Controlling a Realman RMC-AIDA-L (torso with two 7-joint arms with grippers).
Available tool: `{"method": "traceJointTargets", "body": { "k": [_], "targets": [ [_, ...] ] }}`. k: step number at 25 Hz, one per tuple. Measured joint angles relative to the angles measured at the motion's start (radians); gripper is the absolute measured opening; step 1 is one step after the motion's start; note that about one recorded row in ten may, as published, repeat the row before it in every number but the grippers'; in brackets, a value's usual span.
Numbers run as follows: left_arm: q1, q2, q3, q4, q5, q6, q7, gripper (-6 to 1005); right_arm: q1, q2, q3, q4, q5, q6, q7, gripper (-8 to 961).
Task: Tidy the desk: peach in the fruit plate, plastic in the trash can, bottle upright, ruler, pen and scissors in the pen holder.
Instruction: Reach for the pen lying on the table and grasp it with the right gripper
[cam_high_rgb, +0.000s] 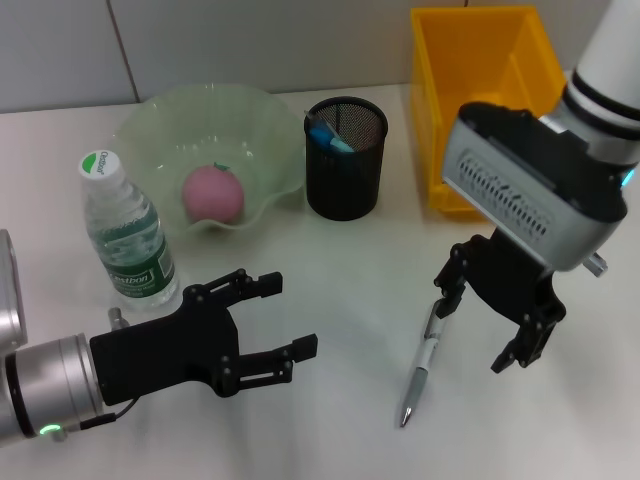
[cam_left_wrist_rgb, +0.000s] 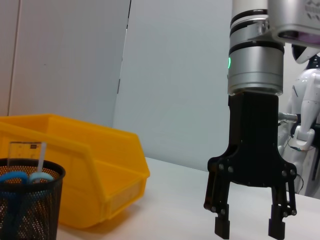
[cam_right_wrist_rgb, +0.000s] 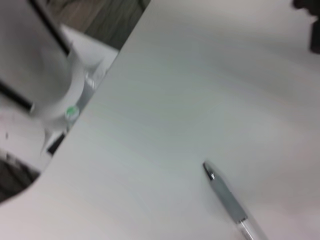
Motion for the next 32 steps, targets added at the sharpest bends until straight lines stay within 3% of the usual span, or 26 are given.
{"method": "traceJointTargets", "body": {
  "k": [14,32],
  "targets": [
    [0.003,0.003,-0.002,0.028,-0.004,-0.016,0.000,862,0.104,-0.009,-0.155,0.080,0.006,0.085,-0.049,755],
    [0.014,0.000,0.003,0.022,-0.006,-0.017,0.000,862,0.128,0.002,-0.324,0.092,0.042,0.118,-0.060,754]
  ]
}}
